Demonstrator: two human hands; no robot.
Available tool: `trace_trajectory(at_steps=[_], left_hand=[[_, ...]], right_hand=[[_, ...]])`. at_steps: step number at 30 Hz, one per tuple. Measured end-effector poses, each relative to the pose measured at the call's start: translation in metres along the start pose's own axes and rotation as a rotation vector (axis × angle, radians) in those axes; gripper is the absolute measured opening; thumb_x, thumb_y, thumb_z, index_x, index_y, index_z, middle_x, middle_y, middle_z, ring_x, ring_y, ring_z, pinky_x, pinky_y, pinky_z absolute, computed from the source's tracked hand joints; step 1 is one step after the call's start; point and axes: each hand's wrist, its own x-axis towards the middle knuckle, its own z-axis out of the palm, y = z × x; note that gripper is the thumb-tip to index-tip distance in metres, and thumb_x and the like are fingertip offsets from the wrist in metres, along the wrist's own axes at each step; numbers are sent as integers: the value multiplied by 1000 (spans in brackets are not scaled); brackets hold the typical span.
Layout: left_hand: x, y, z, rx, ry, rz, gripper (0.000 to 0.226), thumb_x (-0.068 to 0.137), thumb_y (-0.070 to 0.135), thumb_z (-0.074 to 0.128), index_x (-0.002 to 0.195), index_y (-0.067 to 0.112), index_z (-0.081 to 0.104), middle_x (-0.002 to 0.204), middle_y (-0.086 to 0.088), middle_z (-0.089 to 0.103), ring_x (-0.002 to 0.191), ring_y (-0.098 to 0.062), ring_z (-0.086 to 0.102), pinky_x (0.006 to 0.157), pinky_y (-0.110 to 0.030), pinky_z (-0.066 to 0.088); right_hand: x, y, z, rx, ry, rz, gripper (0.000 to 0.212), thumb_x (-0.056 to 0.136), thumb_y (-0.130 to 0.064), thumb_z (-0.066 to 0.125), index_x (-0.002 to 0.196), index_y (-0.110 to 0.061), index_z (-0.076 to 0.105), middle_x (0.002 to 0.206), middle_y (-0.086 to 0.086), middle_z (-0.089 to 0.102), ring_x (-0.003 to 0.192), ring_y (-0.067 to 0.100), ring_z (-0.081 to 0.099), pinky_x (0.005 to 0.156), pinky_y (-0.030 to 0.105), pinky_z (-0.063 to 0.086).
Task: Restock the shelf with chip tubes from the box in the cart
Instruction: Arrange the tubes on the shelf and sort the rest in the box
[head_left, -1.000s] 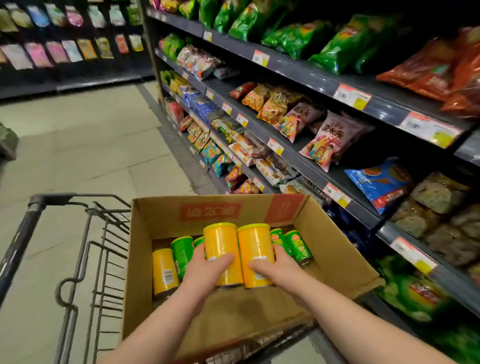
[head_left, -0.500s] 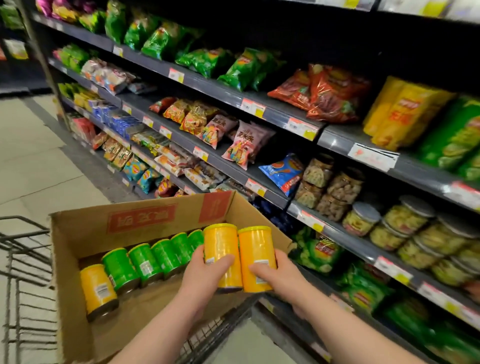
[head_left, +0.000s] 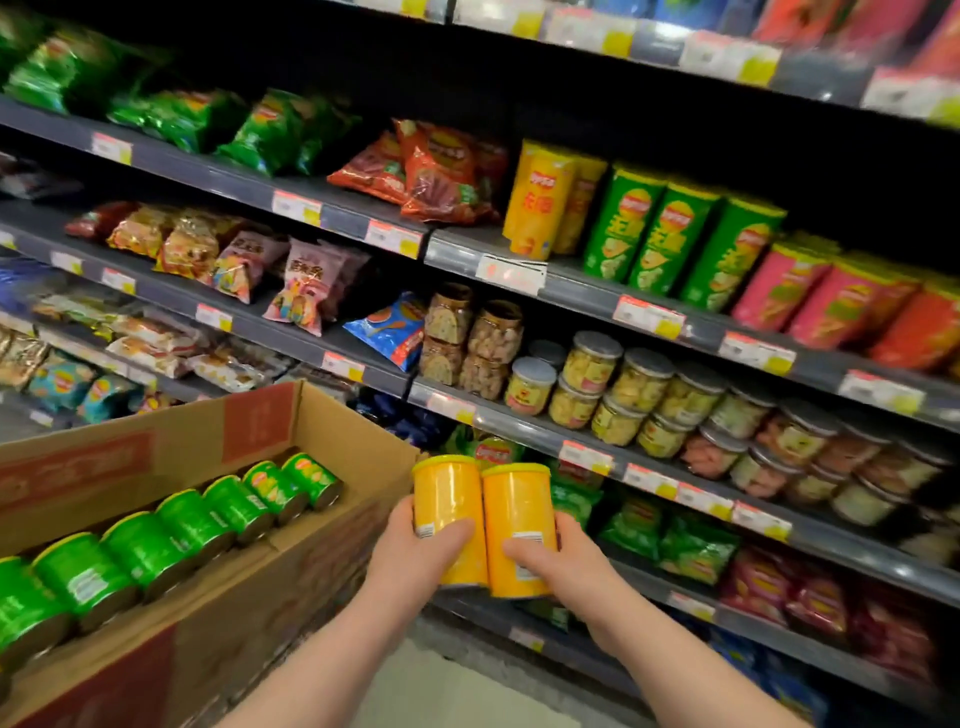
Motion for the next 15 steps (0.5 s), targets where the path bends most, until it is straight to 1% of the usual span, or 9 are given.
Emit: trace_trajectory(at_steps=[2,4,6,8,9,10,12,15], left_hand=[[-10,0,34,10,-62,7,56,75,37,74,122,28,44,101,8,59,89,-10,59,68,-27,47],[-24,0,70,47,-110,14,47,83,29,70,120,28,41,98,10,57,87,-8,58,65,-25,45],[-40,1,106,86,-155,12,48,82,33,70,118,30,39,98,9,56,89,-12,58,74,-30,48],[-59,2,141,135,-204,8,56,73,43,71,116,33,37,101,7,56,94,-17,59,84,-36,49],[-67,1,159,150,-228,8,55,73,43,71,115,34,37,100,7,56,96,-18,59,87,-37,49],[-75,0,176,162,-249,7,51,77,40,71,114,34,37,98,9,56,96,-19,59,89,-38,49],[-92,-4,209,171,-288,9,43,83,32,69,113,33,38,95,12,56,94,-17,59,89,-38,49],[-116,-9,254,169,-340,18,41,85,29,67,116,30,42,95,13,56,90,-13,59,84,-34,47]], right_hand=[[-16,17,-32,34,49,14,62,82,-32,71,134,-20,38,119,0,57,101,14,60,71,23,49],[-33,36,-65,67,97,19,62,82,-31,71,133,-19,39,120,0,57,100,14,59,70,23,49],[-52,56,-97,91,141,42,60,82,-31,71,132,-18,40,120,1,57,102,16,59,76,26,49],[-73,75,-128,112,175,46,54,83,-31,70,128,-20,41,118,0,57,101,14,59,74,24,48],[-83,85,-143,121,199,46,52,84,-32,70,126,-20,42,116,-1,58,100,13,59,72,22,48],[-93,96,-158,132,221,48,52,83,-32,70,126,-20,43,116,-1,58,100,13,59,73,22,48],[-110,117,-186,158,250,61,53,83,-32,70,127,-20,44,117,-1,60,102,13,60,76,25,50],[-133,144,-224,189,290,77,55,82,-33,72,128,-22,44,116,-2,61,102,14,62,86,32,53]])
